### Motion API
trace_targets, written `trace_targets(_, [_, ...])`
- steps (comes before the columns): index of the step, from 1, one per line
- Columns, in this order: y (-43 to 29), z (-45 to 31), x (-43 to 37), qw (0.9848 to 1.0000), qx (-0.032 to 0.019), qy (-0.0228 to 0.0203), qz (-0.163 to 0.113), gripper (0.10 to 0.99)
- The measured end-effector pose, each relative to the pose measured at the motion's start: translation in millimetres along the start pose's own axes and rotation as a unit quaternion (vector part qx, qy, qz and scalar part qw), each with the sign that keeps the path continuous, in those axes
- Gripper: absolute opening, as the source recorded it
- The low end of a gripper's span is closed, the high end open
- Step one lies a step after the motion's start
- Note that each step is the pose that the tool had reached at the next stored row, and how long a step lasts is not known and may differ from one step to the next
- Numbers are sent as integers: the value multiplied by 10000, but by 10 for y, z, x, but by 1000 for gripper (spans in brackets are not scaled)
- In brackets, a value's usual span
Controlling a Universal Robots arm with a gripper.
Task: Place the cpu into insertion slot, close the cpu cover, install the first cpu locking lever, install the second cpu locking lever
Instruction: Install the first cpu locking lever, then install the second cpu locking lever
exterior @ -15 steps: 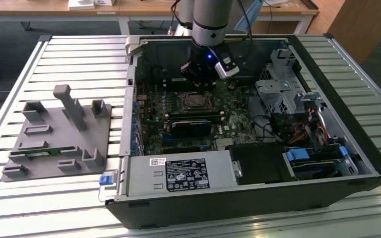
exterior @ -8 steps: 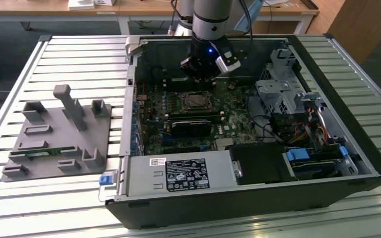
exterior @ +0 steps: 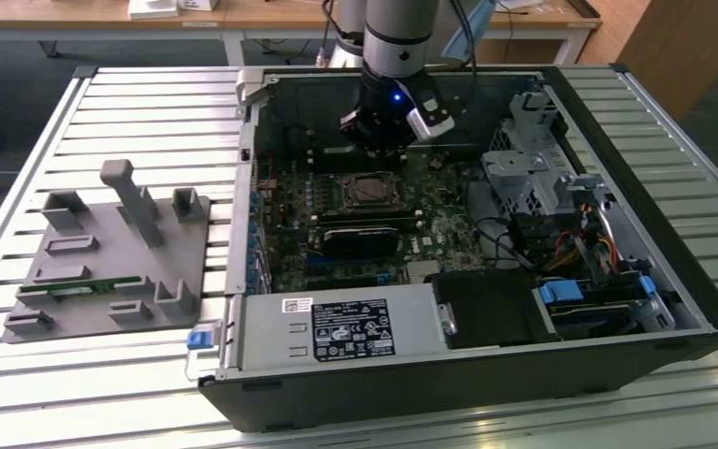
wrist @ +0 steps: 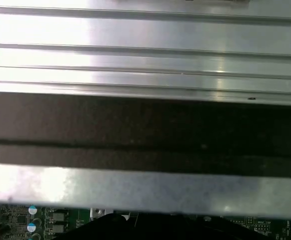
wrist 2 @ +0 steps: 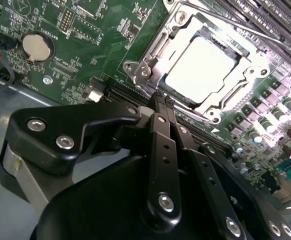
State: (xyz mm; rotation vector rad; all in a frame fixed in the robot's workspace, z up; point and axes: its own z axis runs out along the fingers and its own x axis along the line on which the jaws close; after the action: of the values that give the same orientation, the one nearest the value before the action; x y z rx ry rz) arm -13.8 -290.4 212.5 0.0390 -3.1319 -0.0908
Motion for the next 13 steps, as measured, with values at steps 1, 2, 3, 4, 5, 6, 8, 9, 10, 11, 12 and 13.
trace_targets(1, [-3,0,0,10000,0,0,0,106])
trace_targets(2, [-5,0,0,10000,0,0,0,106])
trace_targets(3, [-8,0,-1,10000,0,0,0,106])
trace_targets(4, [-11,0,-1,10000,0,0,0,106])
trace_targets(5, [-13,0,-1,10000,0,0,0,106])
trace_targets(6, [-15,0,-2,10000,0,0,0,106])
trace_targets(8, [-19,0,-3,10000,0,0,0,106])
trace_targets(9, [-21,0,-3,10000,0,0,0,106])
trace_targets(10, [-23,0,-3,10000,0,0,0,106])
trace_targets(11, [-25,-1,-4,10000,0,0,0,106])
trace_targets(12, [-27,-1,-4,10000,0,0,0,106])
trace_targets(13, [-30,-1,-4,10000,1,0,-1,106])
